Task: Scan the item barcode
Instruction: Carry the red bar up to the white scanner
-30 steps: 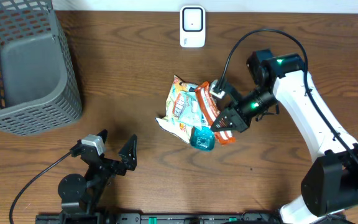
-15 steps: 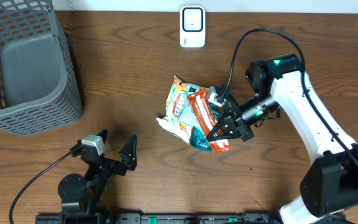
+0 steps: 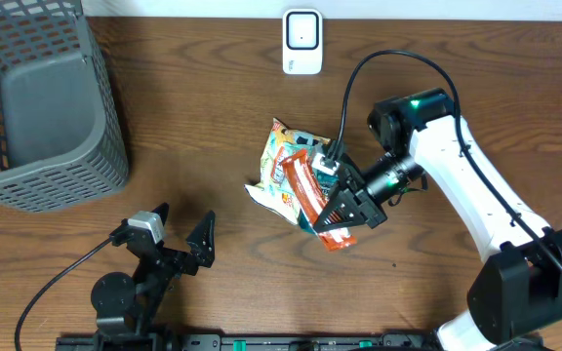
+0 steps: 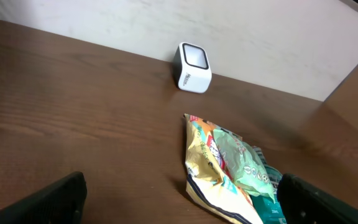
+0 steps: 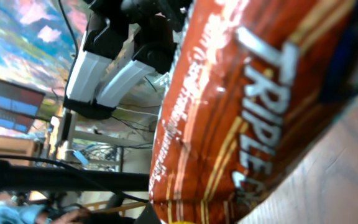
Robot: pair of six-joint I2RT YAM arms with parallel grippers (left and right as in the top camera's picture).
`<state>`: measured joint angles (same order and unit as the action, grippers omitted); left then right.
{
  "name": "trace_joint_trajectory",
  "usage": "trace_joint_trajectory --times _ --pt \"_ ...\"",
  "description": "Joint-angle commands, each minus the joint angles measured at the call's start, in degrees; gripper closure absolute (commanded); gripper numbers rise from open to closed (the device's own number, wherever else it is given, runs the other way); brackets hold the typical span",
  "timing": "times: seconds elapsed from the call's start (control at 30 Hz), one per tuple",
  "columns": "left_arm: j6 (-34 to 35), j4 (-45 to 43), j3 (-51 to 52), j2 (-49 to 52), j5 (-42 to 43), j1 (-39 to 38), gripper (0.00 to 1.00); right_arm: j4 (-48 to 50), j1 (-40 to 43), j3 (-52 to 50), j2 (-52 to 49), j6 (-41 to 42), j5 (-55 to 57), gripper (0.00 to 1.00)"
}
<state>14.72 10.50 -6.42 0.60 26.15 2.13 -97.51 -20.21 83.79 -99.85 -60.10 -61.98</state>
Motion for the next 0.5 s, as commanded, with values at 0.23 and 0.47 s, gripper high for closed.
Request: trace_joint_trajectory --times 0.23,0.47 --pt "-0.7 0.0 -0.6 -0.4 -0.3 -0.2 0.02 7.4 -1.0 0.4 8.4 9.9 5.7 0.98" --pt "-0.7 0.0 -0.6 -0.4 -0.3 -0.2 0.02 35.7 -2.4 0.3 8.2 41.6 36.2 0.99"
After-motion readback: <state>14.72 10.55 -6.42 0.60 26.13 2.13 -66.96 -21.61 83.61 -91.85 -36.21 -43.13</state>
